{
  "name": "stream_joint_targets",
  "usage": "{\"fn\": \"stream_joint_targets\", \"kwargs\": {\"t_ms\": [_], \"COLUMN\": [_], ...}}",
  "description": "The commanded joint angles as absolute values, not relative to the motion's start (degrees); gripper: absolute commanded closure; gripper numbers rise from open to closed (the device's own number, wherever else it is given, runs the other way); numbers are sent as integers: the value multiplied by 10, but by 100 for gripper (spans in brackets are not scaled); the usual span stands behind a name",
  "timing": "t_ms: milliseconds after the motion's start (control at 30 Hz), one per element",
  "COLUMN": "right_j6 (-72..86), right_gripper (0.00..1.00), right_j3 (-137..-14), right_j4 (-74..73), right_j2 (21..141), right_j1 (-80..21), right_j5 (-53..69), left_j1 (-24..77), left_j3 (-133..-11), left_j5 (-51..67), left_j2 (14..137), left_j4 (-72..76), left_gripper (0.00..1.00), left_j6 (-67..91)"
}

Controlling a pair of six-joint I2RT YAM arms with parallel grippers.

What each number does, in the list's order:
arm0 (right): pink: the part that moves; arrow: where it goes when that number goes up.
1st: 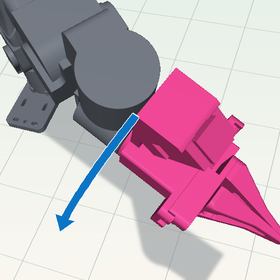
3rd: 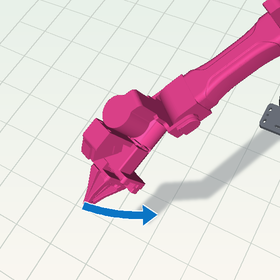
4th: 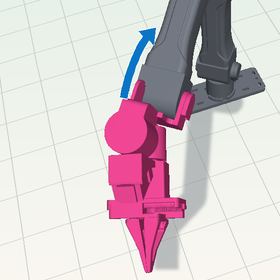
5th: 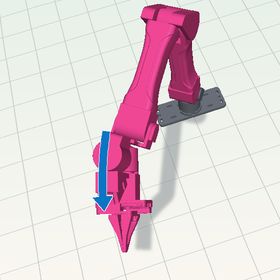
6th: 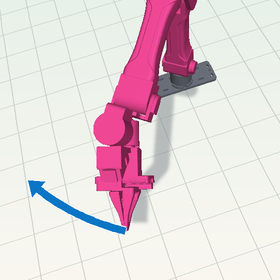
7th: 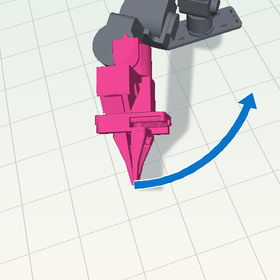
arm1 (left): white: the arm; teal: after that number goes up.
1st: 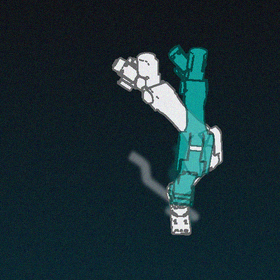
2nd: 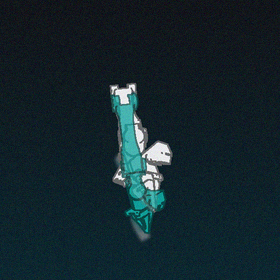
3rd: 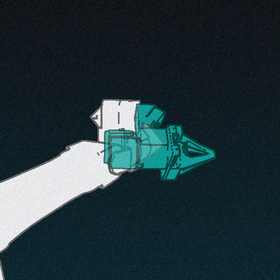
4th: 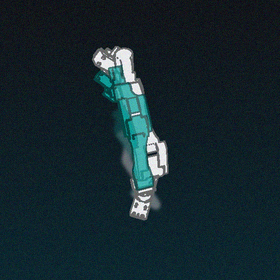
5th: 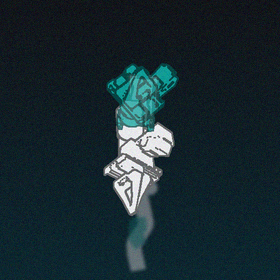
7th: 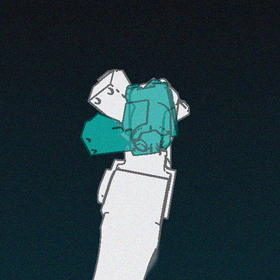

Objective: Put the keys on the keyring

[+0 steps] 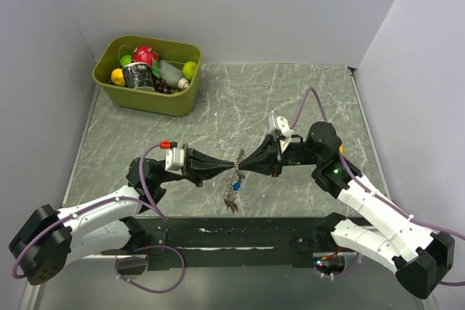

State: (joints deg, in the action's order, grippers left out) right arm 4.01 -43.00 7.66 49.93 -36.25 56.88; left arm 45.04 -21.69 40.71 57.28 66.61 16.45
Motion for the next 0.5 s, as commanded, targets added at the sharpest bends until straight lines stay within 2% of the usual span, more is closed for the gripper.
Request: {"fn": "stream_joint_targets", "kwargs": {"t_ms": [0, 33, 300, 467], "right_j6": [48, 49, 65, 72], "right_gripper": [95, 100, 100, 89], "right_j3": [-441, -442, -446, -439], "right_j4": [101, 101, 115, 130], "right_j2": [507, 508, 517, 516], "right_j1": [-367, -367, -368, -368], "right_j5": [572, 571, 572, 567], "left_j1": [453, 453, 454, 454], "left_j3": [-252, -253, -251, -250], "left_j5": [417, 418, 420, 420], "left_j2": [574, 574, 578, 577], "left_j4": [717, 709, 700, 699], "left_gripper": [99, 99, 99, 99], "left_j6": [174, 172, 172, 171]}}
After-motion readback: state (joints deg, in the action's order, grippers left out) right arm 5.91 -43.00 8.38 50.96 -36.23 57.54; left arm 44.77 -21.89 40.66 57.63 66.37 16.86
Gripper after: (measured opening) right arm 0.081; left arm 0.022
